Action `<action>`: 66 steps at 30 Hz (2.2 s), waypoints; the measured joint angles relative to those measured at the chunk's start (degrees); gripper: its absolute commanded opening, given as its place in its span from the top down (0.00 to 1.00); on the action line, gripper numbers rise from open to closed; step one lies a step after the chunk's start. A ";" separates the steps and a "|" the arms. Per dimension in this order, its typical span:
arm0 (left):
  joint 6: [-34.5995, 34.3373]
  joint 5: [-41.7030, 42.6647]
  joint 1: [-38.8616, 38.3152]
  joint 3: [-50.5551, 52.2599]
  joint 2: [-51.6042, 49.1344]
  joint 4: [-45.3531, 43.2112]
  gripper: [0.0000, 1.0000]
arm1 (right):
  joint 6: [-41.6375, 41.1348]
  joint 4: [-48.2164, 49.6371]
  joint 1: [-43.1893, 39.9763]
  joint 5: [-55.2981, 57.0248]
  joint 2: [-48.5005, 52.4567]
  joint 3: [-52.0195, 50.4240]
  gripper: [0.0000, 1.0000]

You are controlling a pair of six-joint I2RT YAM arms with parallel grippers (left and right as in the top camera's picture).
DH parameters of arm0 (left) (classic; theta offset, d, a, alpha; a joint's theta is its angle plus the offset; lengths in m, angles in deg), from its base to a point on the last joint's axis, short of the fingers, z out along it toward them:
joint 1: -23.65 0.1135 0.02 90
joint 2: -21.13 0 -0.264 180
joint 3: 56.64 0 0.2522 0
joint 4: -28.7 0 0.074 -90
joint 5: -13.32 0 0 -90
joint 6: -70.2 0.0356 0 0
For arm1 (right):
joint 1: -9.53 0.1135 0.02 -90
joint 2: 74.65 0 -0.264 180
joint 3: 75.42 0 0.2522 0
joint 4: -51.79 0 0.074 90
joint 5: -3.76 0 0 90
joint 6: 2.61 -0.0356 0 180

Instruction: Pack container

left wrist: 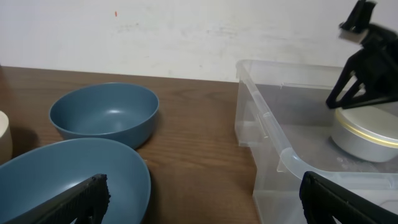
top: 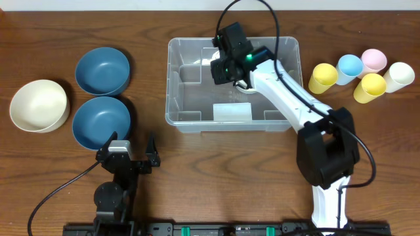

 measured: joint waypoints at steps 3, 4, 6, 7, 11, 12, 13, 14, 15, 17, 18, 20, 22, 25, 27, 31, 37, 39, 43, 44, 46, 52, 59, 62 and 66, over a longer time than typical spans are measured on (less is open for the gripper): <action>0.00 0.00 0.00 0.00 0.00 0.00 0.02 | 0.00 0.28 0.20 -0.13 1.46 0.00 0.65; 0.00 0.00 0.00 0.00 0.00 0.00 0.02 | 0.00 0.31 0.20 -0.13 1.70 -0.02 0.65; 0.00 0.00 0.00 0.00 0.00 0.00 0.02 | 0.00 0.28 0.20 -0.04 1.79 -0.04 0.65; 0.00 0.00 0.00 0.00 0.00 0.00 0.02 | -0.02 0.31 0.20 0.15 1.79 -0.04 0.65; 0.00 0.00 0.00 0.00 0.00 0.00 0.02 | 0.00 -0.50 0.20 1.46 1.79 -0.04 0.65; 0.00 0.00 0.00 0.00 0.00 0.00 0.02 | 0.00 -0.52 0.17 1.64 1.79 -0.04 0.65; 0.00 0.00 0.00 0.00 0.00 0.00 0.02 | 0.00 -0.55 0.17 1.88 1.79 -0.04 0.65; 0.00 0.00 0.00 0.00 0.00 0.00 0.02 | 0.00 -0.61 0.17 2.10 1.79 -0.04 0.65; 0.00 0.00 0.00 0.00 0.00 0.00 0.02 | 0.00 -0.74 0.17 2.34 1.79 -0.04 0.65; 0.00 0.00 0.00 0.00 0.00 0.00 0.02 | 0.00 -0.96 0.17 2.80 1.79 -0.04 0.65; 0.00 0.00 0.00 0.00 0.00 0.00 0.02 | 0.02 -1.07 0.11 2.95 1.79 -0.04 0.65; 0.00 0.00 0.00 0.00 0.00 0.00 0.02 | 0.15 -1.44 -0.04 3.17 1.79 -0.04 0.65; 0.00 0.00 0.00 0.00 0.00 0.00 0.02 | 0.20 -1.55 -0.11 3.39 1.79 -0.04 0.65; 0.00 0.00 0.00 0.00 0.00 0.00 0.02 | 0.35 -2.08 -0.33 3.65 1.79 -0.04 0.65; 0.00 0.00 0.00 0.00 0.00 0.00 0.02 | 0.39 -2.38 -0.48 3.78 1.79 -0.04 0.65; 0.00 0.00 0.00 0.00 0.00 0.02 0.02 | 0.39 -3.04 -0.52 4.26 1.79 -0.04 0.65; 0.00 0.00 0.00 0.00 0.00 0.00 0.02 | 0.42 -4.26 -0.66 5.51 1.79 -0.04 0.65; 0.00 0.00 0.00 0.00 0.00 0.00 0.02 | 0.42 -4.74 -0.90 5.75 1.79 -0.04 0.66; 0.00 0.00 0.00 0.00 0.00 0.00 0.02 | 0.42 -5.53 -1.73 6.16 1.79 -0.04 0.66; 0.00 0.00 0.00 0.00 0.00 0.00 0.02 | 0.42 -5.81 -2.08 6.29 1.79 -0.04 0.66; 0.00 0.00 0.00 0.00 0.00 0.00 0.02 | 0.42 -6.23 -2.62 6.34 1.79 -0.04 0.67; 0.00 0.00 0.00 0.00 0.00 0.00 0.02 | 0.48 -6.84 -3.69 6.56 1.79 -0.04 0.67; 0.00 0.00 0.00 0.00 0.00 0.00 0.02 | 1.05 -7.26 -3.80 7.54 1.79 -0.04 0.67; 0.00 0.00 0.00 0.00 0.00 0.02 0.02 | 1.22 -7.85 -4.04 7.89 1.79 -0.04 0.68; 0.00 0.00 0.00 0.00 0.00 0.00 0.02 | 1.22 -8.07 -4.22 8.13 1.79 -0.04 0.68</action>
